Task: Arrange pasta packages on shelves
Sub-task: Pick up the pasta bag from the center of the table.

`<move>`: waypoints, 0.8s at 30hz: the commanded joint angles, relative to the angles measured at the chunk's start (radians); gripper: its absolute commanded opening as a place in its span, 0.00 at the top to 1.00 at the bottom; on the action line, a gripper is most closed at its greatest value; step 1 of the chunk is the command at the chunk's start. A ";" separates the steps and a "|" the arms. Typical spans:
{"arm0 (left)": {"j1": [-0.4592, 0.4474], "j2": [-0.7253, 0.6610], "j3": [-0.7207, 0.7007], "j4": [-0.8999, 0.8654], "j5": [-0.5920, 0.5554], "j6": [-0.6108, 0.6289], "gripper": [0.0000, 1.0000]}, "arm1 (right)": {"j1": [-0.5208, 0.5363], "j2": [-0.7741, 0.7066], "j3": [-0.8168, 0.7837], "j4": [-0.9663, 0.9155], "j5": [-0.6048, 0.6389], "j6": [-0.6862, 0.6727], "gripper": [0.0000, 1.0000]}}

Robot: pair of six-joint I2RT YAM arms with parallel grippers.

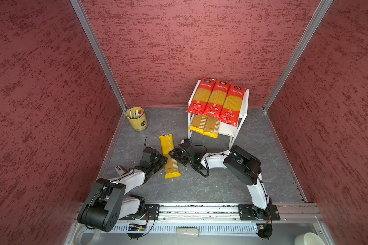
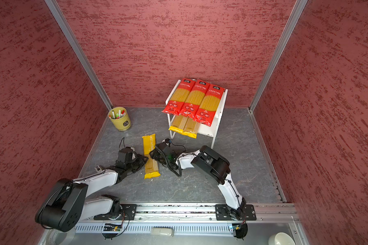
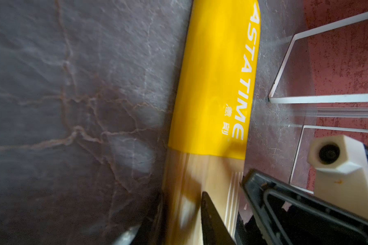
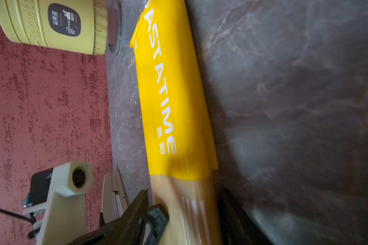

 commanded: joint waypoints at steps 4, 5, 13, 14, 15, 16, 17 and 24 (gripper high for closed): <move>0.027 0.000 -0.010 0.034 0.061 -0.001 0.75 | 0.017 0.037 0.036 0.075 -0.074 -0.001 0.66; 0.036 -0.013 -0.006 0.022 0.073 0.002 0.75 | 0.017 0.024 0.025 0.084 -0.069 -0.014 0.72; 0.083 -0.274 0.062 -0.255 0.073 0.046 0.46 | 0.017 -0.118 -0.092 0.204 -0.071 -0.157 0.99; 0.090 -0.307 0.071 -0.287 0.079 0.051 0.44 | 0.016 -0.149 -0.117 0.211 -0.066 -0.183 1.00; 0.097 -0.333 0.080 -0.310 0.085 0.056 0.42 | 0.016 -0.175 -0.139 0.213 -0.061 -0.205 1.00; 0.101 -0.357 0.091 -0.332 0.094 0.059 0.40 | 0.017 -0.210 -0.164 0.219 -0.057 -0.227 1.00; 0.105 -0.373 0.100 -0.345 0.105 0.063 0.39 | 0.015 -0.238 -0.185 0.224 -0.053 -0.246 1.00; 0.115 -0.460 0.150 -0.244 0.283 0.082 0.28 | 0.016 -0.494 -0.411 0.322 -0.034 -0.356 1.00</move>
